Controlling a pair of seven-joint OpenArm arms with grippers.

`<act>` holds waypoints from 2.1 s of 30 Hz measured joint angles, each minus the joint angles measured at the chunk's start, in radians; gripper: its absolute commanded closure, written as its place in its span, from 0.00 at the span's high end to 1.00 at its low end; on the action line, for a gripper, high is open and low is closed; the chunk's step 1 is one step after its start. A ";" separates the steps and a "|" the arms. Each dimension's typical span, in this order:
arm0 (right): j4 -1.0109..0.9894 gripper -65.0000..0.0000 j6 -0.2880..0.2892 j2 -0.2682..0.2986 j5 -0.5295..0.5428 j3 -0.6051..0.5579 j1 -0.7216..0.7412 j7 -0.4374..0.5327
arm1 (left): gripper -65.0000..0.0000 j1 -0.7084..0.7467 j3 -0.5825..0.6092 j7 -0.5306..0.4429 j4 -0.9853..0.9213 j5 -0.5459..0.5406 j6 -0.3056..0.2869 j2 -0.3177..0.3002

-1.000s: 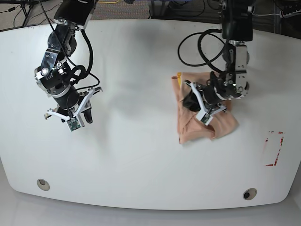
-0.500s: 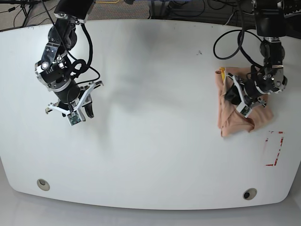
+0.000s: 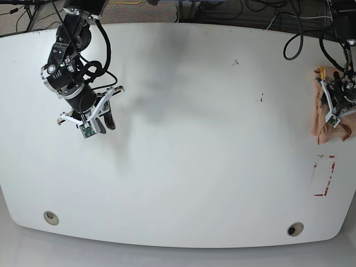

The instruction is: Layout the t-shirt on the table in an organized manner, then fold the t-shirt properly

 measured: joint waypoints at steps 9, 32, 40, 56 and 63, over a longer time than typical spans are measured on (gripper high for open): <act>0.006 0.21 0.000 -0.001 0.034 -0.001 -0.049 0.000 | 0.24 0.010 -0.011 0.029 -0.010 0.017 -0.003 -0.040; -0.039 0.21 0.002 -0.012 -0.311 -0.068 -0.004 0.281 | 0.24 -0.002 -0.078 -0.116 0.388 0.044 -0.006 0.311; -0.121 0.21 -0.028 -0.081 -0.458 -0.026 -0.093 0.579 | 0.24 0.132 -0.076 -0.515 0.411 0.039 0.254 0.457; 0.011 0.21 -0.047 -0.095 -0.189 0.028 -0.627 0.607 | 0.24 0.653 -0.088 -0.403 0.679 0.034 0.255 0.486; 0.025 0.21 -0.042 -0.095 -0.075 0.027 -0.852 0.610 | 0.24 0.901 -0.166 -0.373 0.707 0.040 0.201 0.490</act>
